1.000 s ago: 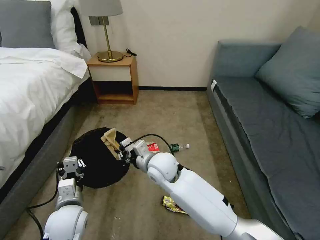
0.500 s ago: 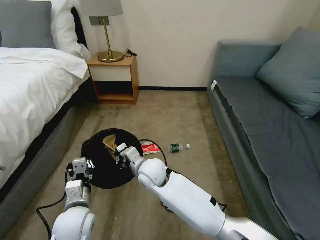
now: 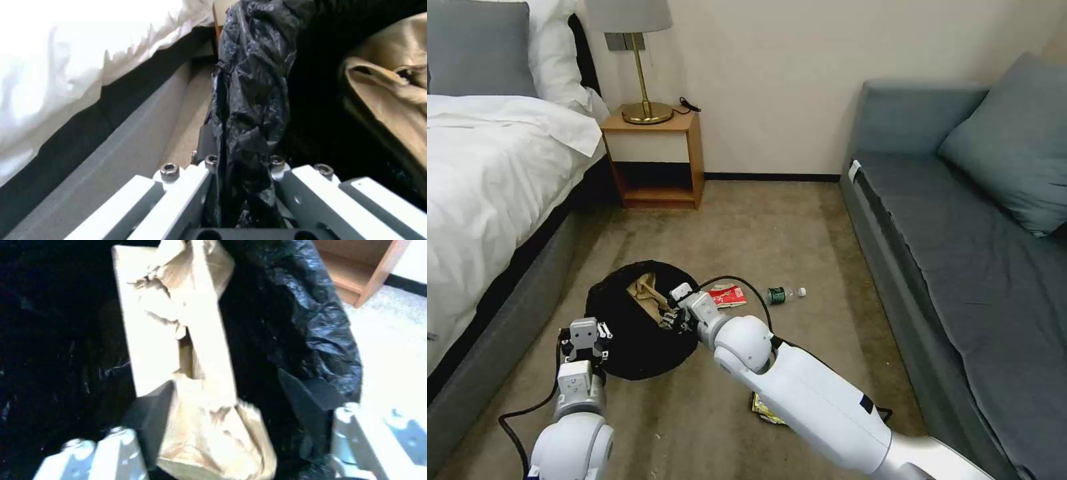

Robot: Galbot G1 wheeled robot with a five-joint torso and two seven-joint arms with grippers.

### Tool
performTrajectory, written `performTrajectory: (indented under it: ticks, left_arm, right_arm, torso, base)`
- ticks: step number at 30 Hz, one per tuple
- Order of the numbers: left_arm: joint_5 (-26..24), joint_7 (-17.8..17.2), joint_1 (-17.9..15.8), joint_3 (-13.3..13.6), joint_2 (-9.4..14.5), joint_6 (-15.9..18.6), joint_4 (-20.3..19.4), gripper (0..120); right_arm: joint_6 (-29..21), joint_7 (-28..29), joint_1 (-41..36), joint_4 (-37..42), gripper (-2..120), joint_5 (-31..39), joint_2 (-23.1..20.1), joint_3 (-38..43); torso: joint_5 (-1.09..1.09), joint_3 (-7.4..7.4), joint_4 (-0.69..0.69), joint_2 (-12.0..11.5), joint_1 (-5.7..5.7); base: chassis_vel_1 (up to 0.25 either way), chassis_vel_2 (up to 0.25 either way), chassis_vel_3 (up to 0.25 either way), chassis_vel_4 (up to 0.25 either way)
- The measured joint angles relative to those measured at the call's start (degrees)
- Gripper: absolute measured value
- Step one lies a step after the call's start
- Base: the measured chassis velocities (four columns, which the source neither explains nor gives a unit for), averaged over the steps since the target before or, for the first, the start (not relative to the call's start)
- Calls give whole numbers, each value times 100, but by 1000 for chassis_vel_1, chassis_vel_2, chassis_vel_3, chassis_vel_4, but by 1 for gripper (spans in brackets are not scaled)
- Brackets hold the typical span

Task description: Pick up the trash bin, then pick up the garbage on the floor and place it into the trash bin.

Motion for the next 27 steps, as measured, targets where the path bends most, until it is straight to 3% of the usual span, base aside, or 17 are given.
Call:
performTrajectory:
  ticks: [3, 5, 7, 14, 17, 27]
  left_arm:
    - [0, 1, -14, 1, -5, -1, 19, 1]
    - [-72, 2, -45, 30, -36, 0, 57, 1]
    - [-104, 3, -58, 25, -44, 2, 87, 1]
    - [-108, 2, -54, -37, 5, 3, 113, 1]
    - [-104, 3, -37, -136, 75, -17, 160, 1]
    - [-92, 71, 67, -268, 149, -123, 300, 1]
  right_arm:
    - [1, -3, -30, 31, 77, -10, -19, 8]
    - [3, -14, -79, 56, 95, -92, -27, -15]
    - [3, -14, -103, 107, 99, -128, -33, -22]
    - [-106, -22, -57, 437, 100, -59, -304, -42]
    - [-511, -179, -4, 776, 100, 108, -762, -3]
    - [-612, -965, -384, 1025, 100, -218, -2038, 182]
  torso:
    - [0, 0, 0, 0, 0]
    - [0, 0, 0, 0, 0]
    - [0, 0, 0, 0, 0]
    - [0, 0, 0, 0, 0]
    - [0, 0, 0, 0, 0]
    - [-1, 0, -1, 0, 0]
  base:
    - [0, 0, 0, 0]
    - [0, 0, 0, 0]
    - [0, 0, 0, 0]
    - [0, 0, 0, 0]
    - [0, 0, 0, 0]
    - [0, 0, 0, 0]
